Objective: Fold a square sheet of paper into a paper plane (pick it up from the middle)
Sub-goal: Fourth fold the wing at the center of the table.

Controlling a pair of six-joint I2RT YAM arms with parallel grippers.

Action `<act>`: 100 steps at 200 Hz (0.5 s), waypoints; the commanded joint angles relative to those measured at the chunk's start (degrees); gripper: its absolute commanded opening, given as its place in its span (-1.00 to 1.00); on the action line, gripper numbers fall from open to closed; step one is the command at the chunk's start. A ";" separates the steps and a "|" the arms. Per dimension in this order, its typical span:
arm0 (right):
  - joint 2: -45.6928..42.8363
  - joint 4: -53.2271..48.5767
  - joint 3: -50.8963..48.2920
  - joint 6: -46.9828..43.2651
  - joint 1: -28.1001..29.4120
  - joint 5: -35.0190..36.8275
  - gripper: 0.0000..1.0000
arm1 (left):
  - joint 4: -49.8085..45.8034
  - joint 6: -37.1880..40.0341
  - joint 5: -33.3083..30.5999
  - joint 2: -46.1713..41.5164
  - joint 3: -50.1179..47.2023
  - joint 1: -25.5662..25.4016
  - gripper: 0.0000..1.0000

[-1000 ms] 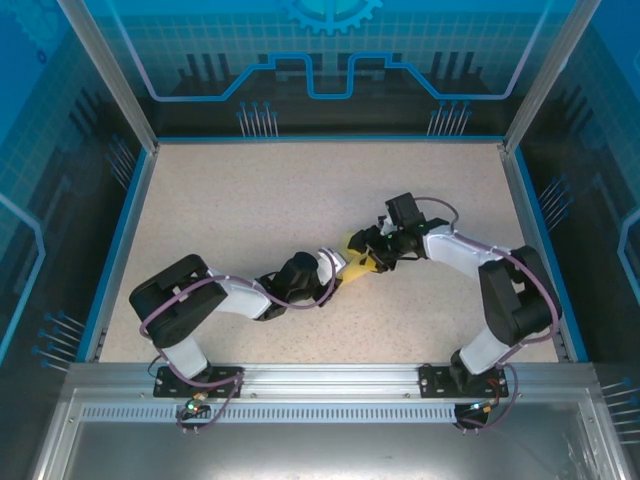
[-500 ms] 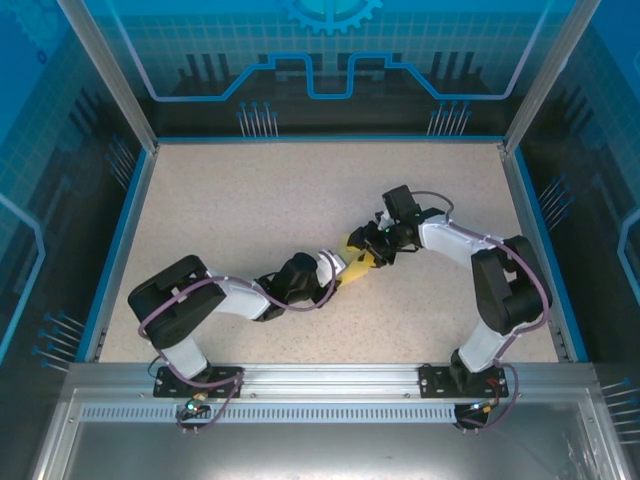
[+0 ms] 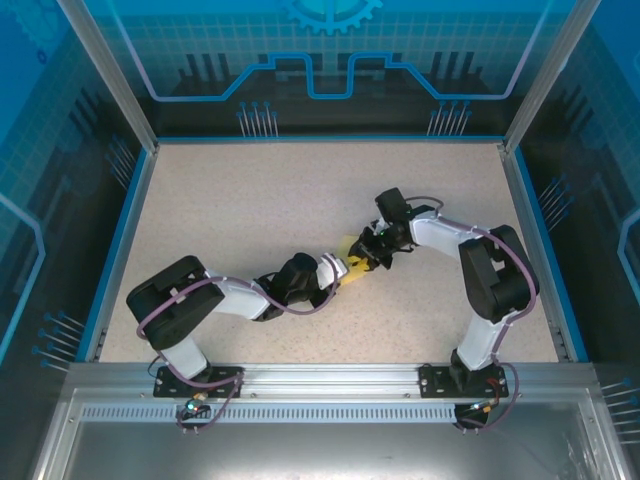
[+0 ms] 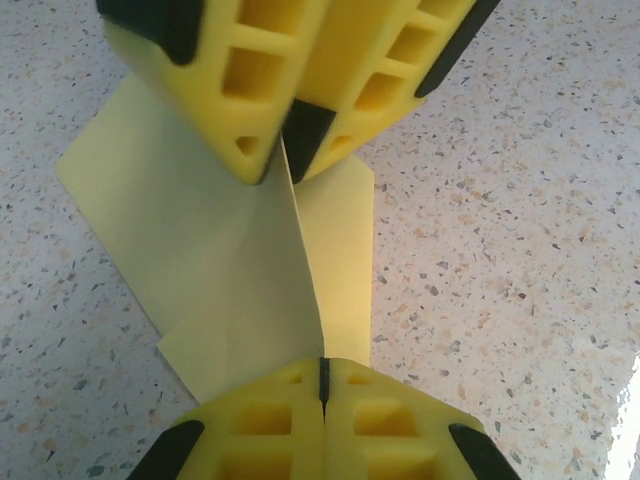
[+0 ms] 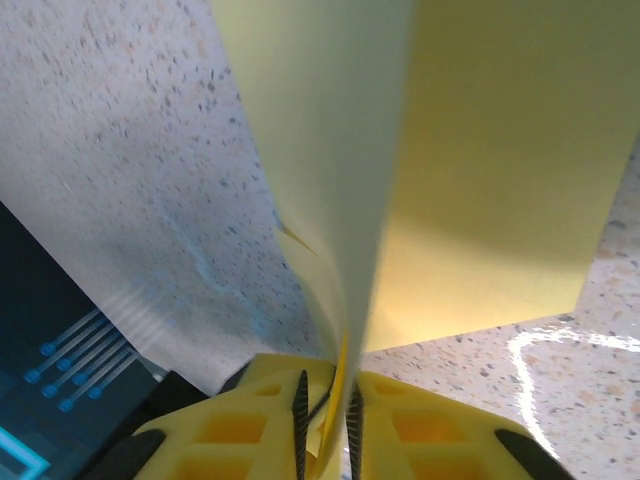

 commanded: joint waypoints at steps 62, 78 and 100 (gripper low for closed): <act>-2.46 3.35 -2.16 9.40 0.49 -1.35 -1.00 | 6.72 -2.97 6.88 -1.32 -1.86 2.10 -0.39; -2.48 3.11 -1.84 9.75 0.49 -1.65 -1.00 | 8.01 -2.78 6.40 0.38 -1.64 2.27 -0.40; -2.50 2.79 -1.74 10.15 0.48 -2.27 -1.00 | 10.10 -2.68 6.79 2.22 -1.52 2.63 -0.41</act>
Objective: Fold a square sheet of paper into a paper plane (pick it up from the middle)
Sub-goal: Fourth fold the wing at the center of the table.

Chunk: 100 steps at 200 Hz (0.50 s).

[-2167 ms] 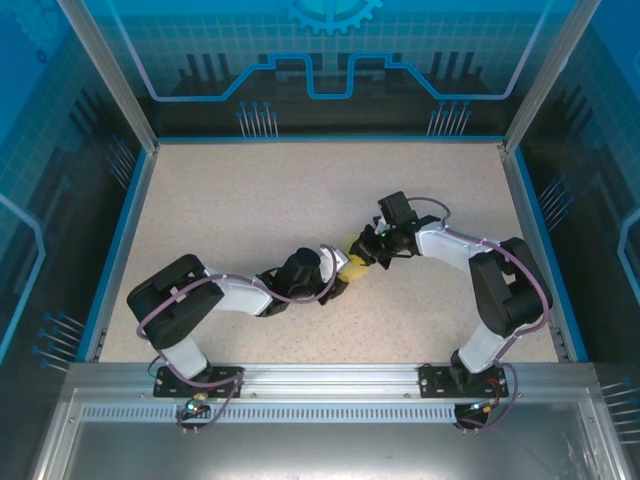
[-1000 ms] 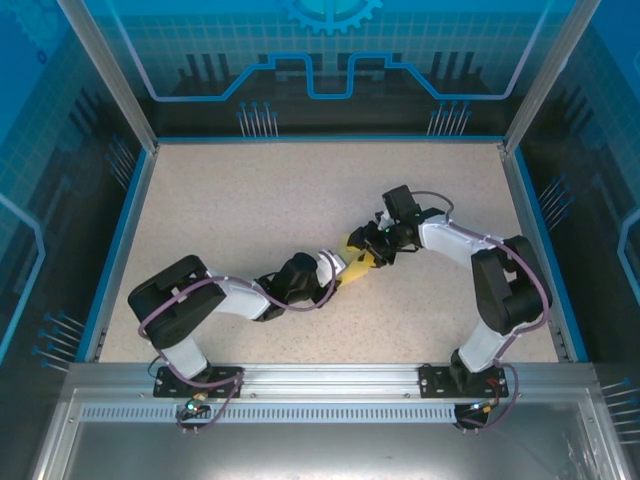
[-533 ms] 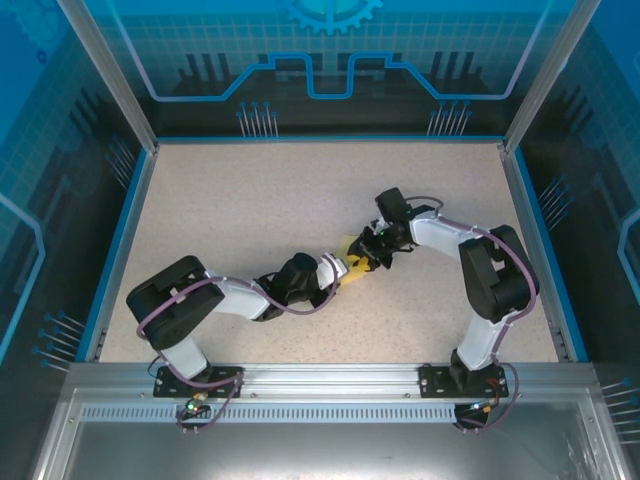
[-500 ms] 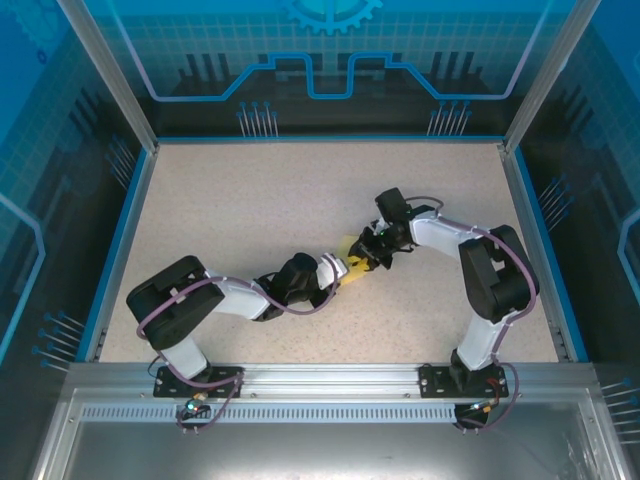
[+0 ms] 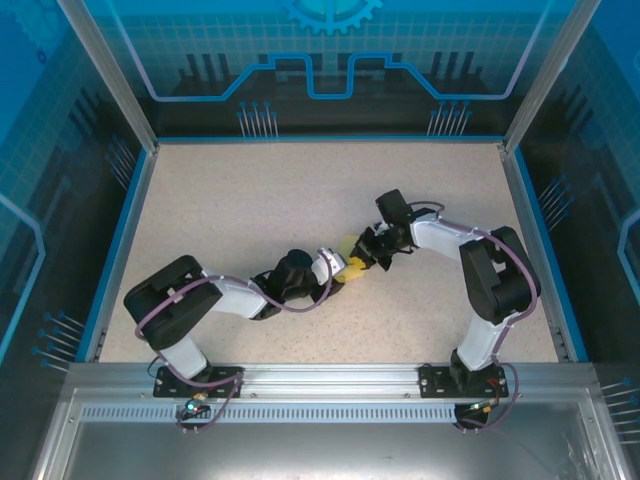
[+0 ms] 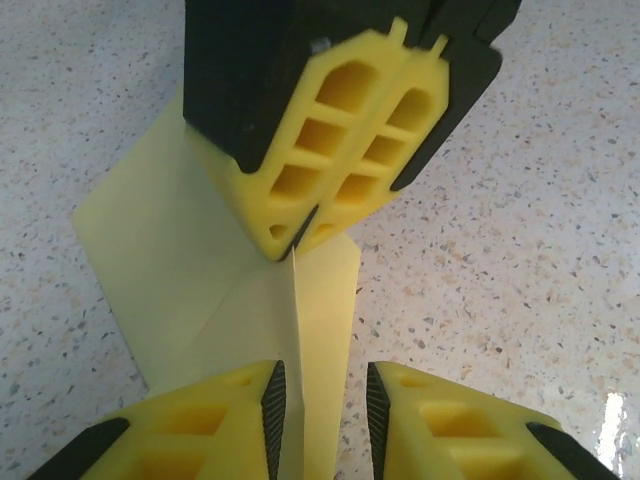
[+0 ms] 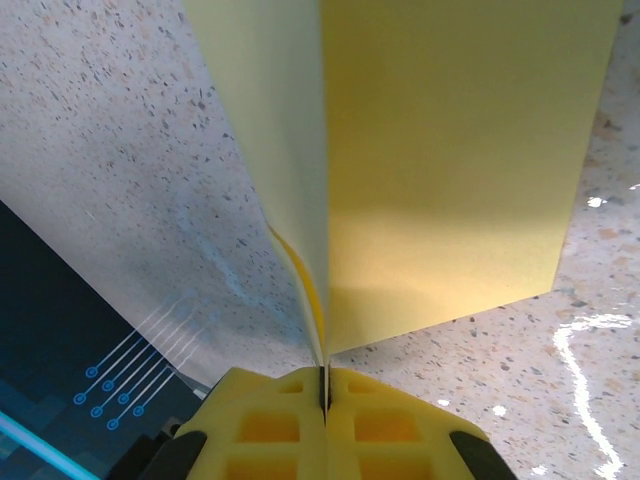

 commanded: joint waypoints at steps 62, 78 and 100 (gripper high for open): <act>-1.02 -0.91 0.43 3.00 0.40 -4.12 -1.00 | 7.63 0.39 -0.10 4.93 -1.10 1.28 -0.58; -1.04 -1.17 0.45 3.06 0.21 -4.23 -1.00 | 7.78 0.53 -0.48 5.39 -0.97 1.27 -0.63; -0.99 -1.31 0.39 3.02 0.20 -4.62 -0.98 | 8.73 0.25 -0.82 5.68 -1.17 1.33 -0.78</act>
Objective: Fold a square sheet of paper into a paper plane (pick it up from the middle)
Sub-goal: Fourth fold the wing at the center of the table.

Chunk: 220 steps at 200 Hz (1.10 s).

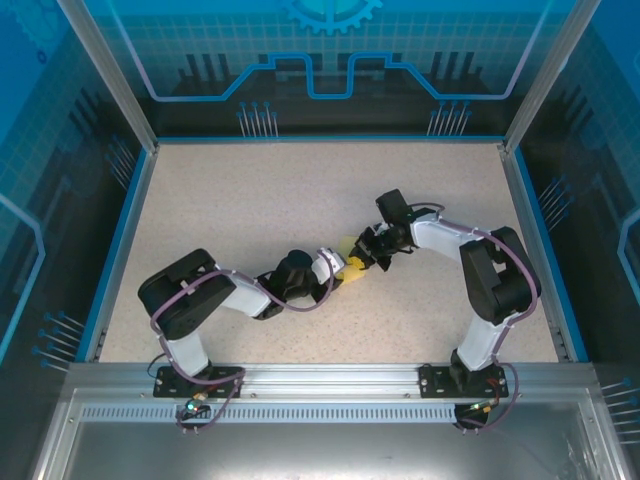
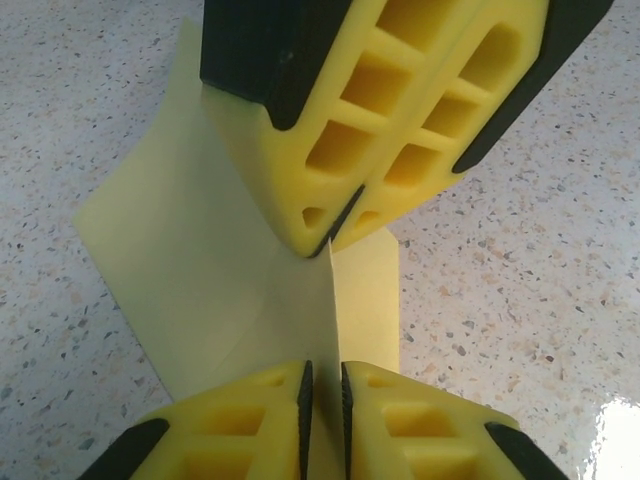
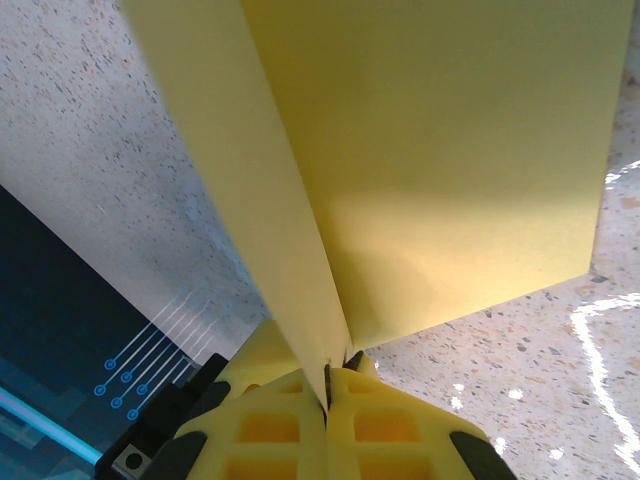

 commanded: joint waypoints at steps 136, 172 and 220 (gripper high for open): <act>-14.92 17.28 -14.66 -15.60 1.14 7.62 0.14 | 3.30 -30.62 2.55 -1.73 -2.79 4.27 -1.00; -12.12 19.55 -13.08 -16.06 2.21 5.93 0.02 | -0.33 -39.50 4.18 -4.23 -2.35 5.91 -1.00; -6.75 25.97 -11.78 -12.37 4.40 5.96 -0.02 | -3.83 -45.71 6.87 -6.07 -0.84 6.95 -1.00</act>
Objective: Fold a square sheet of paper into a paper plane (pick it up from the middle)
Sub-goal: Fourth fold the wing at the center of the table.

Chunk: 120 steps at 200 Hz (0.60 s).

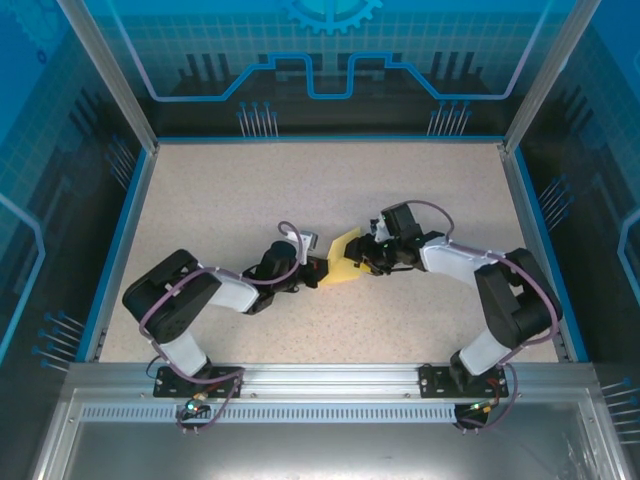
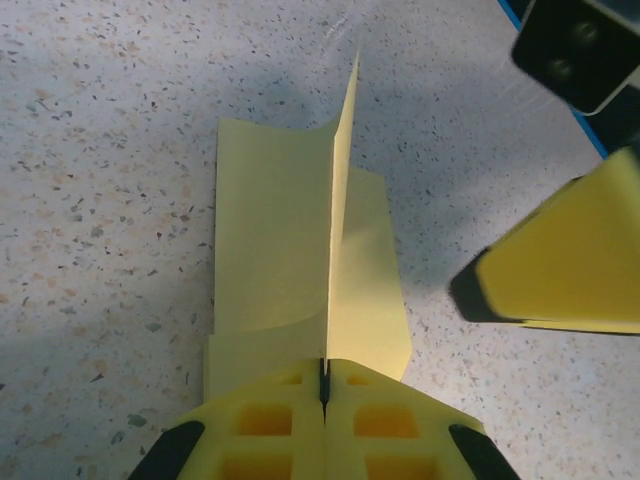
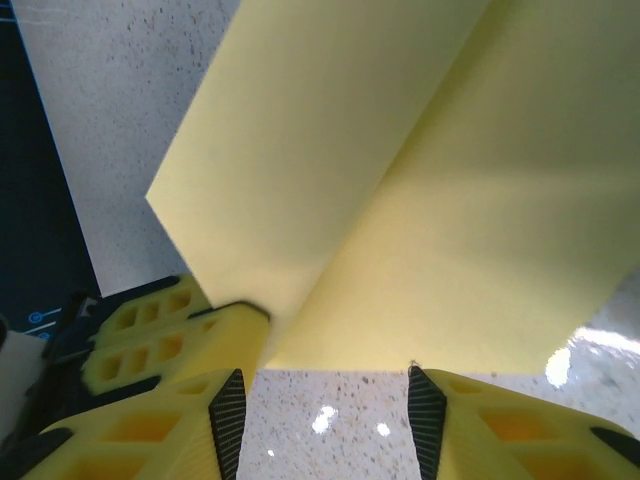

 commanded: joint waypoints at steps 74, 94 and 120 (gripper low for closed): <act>7.23 6.68 0.48 3.65 1.97 -2.10 0.05 | -4.73 -4.43 5.37 0.83 2.80 1.23 -1.00; 8.12 4.69 0.94 3.08 1.80 -1.78 0.11 | -6.50 -3.98 6.92 1.06 3.66 2.03 -0.99; 9.28 3.44 1.36 2.58 1.37 -1.60 0.15 | -8.99 -3.20 9.40 2.15 5.22 3.20 -0.96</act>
